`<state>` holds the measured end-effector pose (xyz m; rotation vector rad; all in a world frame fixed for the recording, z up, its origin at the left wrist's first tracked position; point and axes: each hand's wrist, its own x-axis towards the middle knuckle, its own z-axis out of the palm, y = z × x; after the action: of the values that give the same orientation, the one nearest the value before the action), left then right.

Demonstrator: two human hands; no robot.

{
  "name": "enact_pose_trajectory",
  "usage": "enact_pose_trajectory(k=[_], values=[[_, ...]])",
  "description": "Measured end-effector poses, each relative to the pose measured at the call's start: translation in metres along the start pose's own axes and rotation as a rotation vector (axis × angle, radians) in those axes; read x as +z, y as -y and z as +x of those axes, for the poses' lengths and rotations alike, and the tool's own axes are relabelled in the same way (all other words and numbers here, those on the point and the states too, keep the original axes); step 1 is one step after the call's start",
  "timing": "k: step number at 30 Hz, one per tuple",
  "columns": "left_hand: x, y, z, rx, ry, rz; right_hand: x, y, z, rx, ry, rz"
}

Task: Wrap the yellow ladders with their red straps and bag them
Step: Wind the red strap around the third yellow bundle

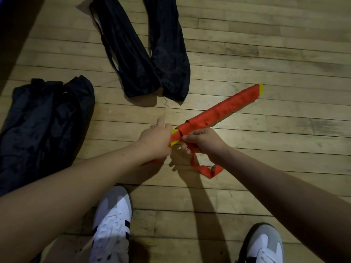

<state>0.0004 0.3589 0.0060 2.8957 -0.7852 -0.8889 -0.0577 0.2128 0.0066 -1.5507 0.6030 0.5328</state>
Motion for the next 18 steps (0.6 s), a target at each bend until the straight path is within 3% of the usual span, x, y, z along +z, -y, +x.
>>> enact_pose_trajectory(k=[3, 9, 15, 18], values=[[-0.002, 0.001, -0.001, 0.040, -0.112, 0.050, 0.000, -0.002, -0.002, 0.010, 0.003, 0.018], [-0.002, -0.003, 0.003, -0.074, -0.139, 0.074, 0.004, 0.007, -0.004, -0.007, 0.031, 0.060], [-0.004, 0.001, 0.006, 0.020, 0.124, 0.073, 0.006, -0.003, -0.006, 0.032, -0.032, 0.087], [-0.003, 0.004, 0.005, 0.146, 0.075, 0.118, 0.005, -0.010, -0.010, 0.049, -0.064, 0.104]])
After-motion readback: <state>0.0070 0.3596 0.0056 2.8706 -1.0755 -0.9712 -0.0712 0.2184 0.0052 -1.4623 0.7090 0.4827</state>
